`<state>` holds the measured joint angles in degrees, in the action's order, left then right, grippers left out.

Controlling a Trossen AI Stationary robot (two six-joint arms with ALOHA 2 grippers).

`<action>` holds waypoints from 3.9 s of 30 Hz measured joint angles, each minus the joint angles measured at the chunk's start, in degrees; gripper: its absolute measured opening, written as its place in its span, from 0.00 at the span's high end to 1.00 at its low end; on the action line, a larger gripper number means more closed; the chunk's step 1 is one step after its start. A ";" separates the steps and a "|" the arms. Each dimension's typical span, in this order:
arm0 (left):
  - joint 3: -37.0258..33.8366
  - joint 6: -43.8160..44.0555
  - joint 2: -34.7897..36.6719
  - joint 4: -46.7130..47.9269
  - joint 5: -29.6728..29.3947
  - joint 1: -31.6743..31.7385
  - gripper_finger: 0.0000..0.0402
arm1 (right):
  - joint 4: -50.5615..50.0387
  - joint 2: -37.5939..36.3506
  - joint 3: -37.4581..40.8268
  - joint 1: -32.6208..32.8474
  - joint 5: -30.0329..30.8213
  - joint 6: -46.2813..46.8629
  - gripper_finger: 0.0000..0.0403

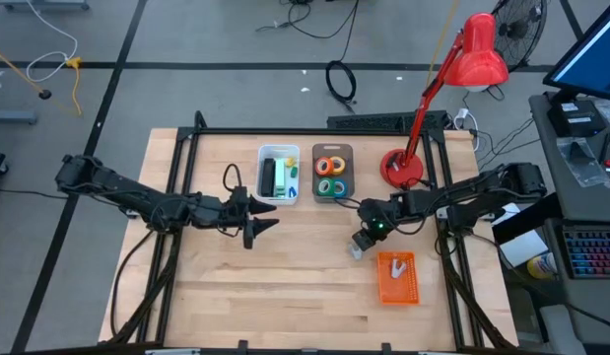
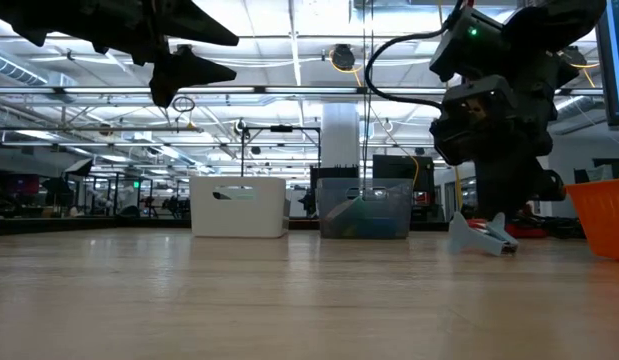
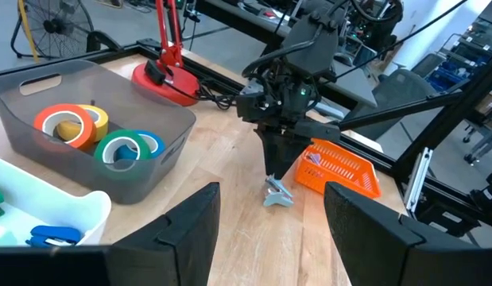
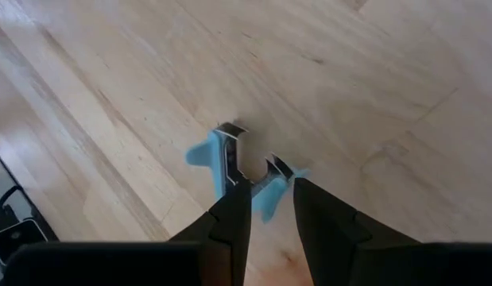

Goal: Pick and place Stapler, Stapler remover, tape
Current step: Put the blue staple remover into the orange bin

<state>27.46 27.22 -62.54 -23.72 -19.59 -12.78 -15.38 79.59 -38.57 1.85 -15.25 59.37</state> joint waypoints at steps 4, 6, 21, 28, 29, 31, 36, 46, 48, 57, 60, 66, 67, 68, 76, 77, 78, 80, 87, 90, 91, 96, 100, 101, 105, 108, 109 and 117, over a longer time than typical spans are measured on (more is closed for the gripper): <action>0.00 0.00 0.00 0.02 0.00 0.00 0.43 | -0.50 0.00 0.00 0.02 -1.28 0.22 0.77; 0.00 0.00 0.00 0.02 0.00 0.00 0.43 | -1.17 0.00 0.00 0.05 -1.34 0.21 0.77; 0.02 0.02 0.00 0.01 -0.02 0.00 0.43 | -1.77 0.00 0.00 0.11 0.08 0.18 0.77; 0.02 0.02 0.00 0.00 -0.02 0.00 0.43 | -1.77 0.00 0.00 0.11 0.26 -0.23 0.85; 0.02 0.02 0.00 0.02 -0.02 0.00 0.43 | -1.76 0.00 0.00 0.11 0.32 -0.38 0.87; 0.02 -0.12 0.00 0.00 -0.03 0.00 0.43 | -1.72 0.00 0.00 0.11 0.86 -0.63 0.93; 0.02 -0.15 0.00 0.00 -0.04 0.00 0.43 | -0.65 -0.02 0.00 0.13 1.71 -1.09 0.98; 0.02 -0.20 0.00 0.04 -0.04 0.00 0.43 | 3.66 -1.92 0.00 -0.77 0.69 -2.87 0.99; 0.02 -0.22 -0.02 0.25 -0.04 -0.02 0.43 | 5.12 -3.76 -0.05 -1.05 -0.41 -2.93 1.00; 0.07 -1.71 -0.02 1.42 -0.04 -0.04 0.43 | 0.51 -17.04 -0.35 2.88 -3.08 4.23 1.00; 0.07 -1.80 -0.02 1.60 -0.04 -0.02 0.43 | -3.29 -22.00 -0.37 5.93 -3.51 8.18 1.00; 0.07 -1.71 -0.02 1.67 -0.04 -0.02 0.43 | -10.78 -29.60 -0.37 13.88 -4.48 18.67 1.00; 0.07 -1.62 -0.02 1.64 -0.04 -0.02 0.43 | -12.57 -30.15 -0.37 15.56 -4.50 20.73 1.00; 0.07 -1.62 -0.02 1.64 -0.04 -0.02 0.43 | -14.32 -30.41 -0.37 17.29 -4.53 22.80 1.00; 0.07 -1.52 -0.02 1.57 -0.03 -0.02 0.43 | -25.02 -27.53 -0.37 27.32 0.01 35.71 1.00; 0.07 -1.44 -0.02 1.55 -0.04 -0.02 0.43 | -24.59 -26.68 -0.37 27.94 1.56 36.52 1.00; 0.07 -1.44 -0.02 1.53 -0.04 -0.02 0.43 | -24.45 -25.76 -0.37 28.28 2.21 37.27 1.00; 0.07 -1.25 -0.02 1.42 -0.04 -0.02 0.43 | -24.55 -23.71 -0.37 28.80 3.17 38.07 1.00; 0.07 -1.18 -0.02 1.17 -0.03 -0.01 0.43 | -21.26 -16.76 -0.37 29.40 3.04 37.46 1.00; 0.07 -1.20 -0.02 1.16 -0.02 -0.02 0.43 | -20.16 -14.54 -0.37 29.40 3.07 37.03 1.00; 0.07 -1.20 -0.02 1.17 -0.04 -0.02 0.43 | -20.17 -13.86 -0.37 29.40 3.05 36.73 1.00; 0.07 -1.20 -0.02 1.18 -0.02 -0.02 0.43 | -19.90 -10.79 -0.37 29.40 3.04 35.85 1.00; 0.07 -1.20 -0.02 1.18 -0.02 -0.02 0.43 | -19.27 -9.19 -0.37 29.40 2.98 35.76 0.99; 0.06 -1.20 -0.02 1.20 -0.02 -0.02 0.43 | -18.90 -9.02 -0.37 29.40 2.98 35.76 0.99; 0.04 -1.22 -0.02 1.20 -0.02 -0.01 0.43 | -18.24 -8.72 -0.37 29.40 2.99 35.70 0.99; 0.04 -1.22 -0.02 1.19 -0.02 -0.02 0.43 | -17.48 -8.72 -0.37 29.40 3.09 34.64 0.97; 0.04 -1.22 -0.02 1.20 -0.02 -0.02 0.43 | -17.46 -8.72 -0.37 29.40 3.11 34.41 0.97; 0.04 -1.25 -0.02 1.22 -0.02 -0.02 0.43 | -14.88 -8.76 1.05 29.40 2.85 34.42 0.92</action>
<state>27.51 25.98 -62.57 -22.50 -19.62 -12.80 -30.26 70.83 -37.51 31.24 -12.40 93.80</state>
